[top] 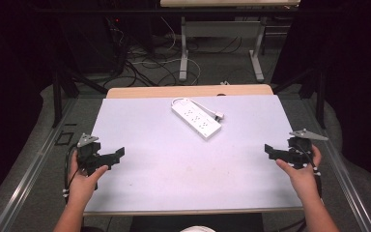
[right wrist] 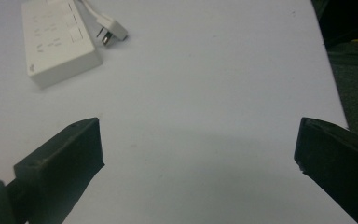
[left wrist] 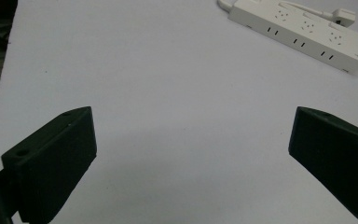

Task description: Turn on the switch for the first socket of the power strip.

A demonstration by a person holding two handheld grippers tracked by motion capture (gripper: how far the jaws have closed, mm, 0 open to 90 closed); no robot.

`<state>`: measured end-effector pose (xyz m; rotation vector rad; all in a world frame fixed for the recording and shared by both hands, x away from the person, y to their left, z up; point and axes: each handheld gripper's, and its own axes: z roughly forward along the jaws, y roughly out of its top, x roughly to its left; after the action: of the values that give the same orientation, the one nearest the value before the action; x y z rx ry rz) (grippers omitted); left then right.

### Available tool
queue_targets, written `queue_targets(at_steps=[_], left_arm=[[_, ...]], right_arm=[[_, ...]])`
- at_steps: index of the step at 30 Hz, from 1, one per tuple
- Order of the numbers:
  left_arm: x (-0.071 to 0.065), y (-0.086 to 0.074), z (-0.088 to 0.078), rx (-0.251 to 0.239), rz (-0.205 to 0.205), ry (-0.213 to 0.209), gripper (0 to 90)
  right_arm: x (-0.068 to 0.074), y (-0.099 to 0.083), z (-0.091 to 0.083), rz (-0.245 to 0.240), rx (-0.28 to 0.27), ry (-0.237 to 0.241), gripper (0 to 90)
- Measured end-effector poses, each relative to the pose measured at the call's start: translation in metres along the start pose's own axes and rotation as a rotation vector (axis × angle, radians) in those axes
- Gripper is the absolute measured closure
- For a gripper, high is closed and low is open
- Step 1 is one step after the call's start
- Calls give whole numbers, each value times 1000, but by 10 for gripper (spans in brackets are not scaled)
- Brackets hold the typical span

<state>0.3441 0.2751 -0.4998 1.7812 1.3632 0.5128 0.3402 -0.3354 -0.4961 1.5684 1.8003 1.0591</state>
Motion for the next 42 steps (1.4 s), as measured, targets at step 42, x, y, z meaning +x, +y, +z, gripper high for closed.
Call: queue_targets(at_steps=[42], left_arm=[[13, -8, -4, -55, -1, 121, 1]], right_arm=[[32, 46, -9, -179, -15, 44, 61]])
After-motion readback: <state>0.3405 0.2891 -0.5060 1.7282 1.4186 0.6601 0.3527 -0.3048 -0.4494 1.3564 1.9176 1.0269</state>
